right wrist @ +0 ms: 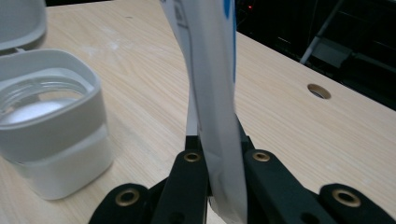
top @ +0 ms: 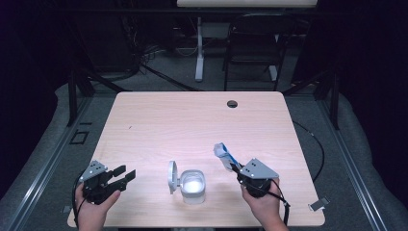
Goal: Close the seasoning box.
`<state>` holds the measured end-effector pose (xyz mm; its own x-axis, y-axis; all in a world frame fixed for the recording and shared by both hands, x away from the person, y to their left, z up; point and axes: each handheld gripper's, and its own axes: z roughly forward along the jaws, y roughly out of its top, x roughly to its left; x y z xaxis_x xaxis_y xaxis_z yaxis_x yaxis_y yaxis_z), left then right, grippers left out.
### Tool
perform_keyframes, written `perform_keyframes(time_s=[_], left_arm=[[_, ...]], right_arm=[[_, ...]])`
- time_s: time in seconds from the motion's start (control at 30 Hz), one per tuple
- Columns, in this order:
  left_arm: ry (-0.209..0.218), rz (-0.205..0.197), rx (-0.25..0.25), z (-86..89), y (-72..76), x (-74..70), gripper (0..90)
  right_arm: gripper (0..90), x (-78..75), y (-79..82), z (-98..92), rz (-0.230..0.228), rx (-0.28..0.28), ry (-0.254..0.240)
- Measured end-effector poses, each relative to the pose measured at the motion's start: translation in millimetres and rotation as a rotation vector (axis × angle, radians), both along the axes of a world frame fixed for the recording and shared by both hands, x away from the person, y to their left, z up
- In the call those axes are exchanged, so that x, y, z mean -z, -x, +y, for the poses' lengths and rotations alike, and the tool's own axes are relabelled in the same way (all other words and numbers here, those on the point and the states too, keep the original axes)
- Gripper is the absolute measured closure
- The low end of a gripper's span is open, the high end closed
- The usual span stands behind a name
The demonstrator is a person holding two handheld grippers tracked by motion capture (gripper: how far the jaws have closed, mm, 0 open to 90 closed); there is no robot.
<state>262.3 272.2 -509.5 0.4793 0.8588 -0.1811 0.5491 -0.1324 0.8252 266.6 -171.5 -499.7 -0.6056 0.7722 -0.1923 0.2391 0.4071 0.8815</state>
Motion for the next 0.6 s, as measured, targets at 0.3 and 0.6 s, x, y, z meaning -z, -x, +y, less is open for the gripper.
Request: perform_keyframes(time_s=[0.3,0.6], left_arm=[[-0.013,0.006,0.012,-7.2,0.2,1.4,52.3],[-0.016,0.003,0.014,-7.4,0.3,1.5,51.9]], right_arm=[[89.7,11.1,0.6,-35.1,0.021,0.087,-0.062],[89.7,23.9,-2.8,-51.3,0.050,0.138,-0.113]])
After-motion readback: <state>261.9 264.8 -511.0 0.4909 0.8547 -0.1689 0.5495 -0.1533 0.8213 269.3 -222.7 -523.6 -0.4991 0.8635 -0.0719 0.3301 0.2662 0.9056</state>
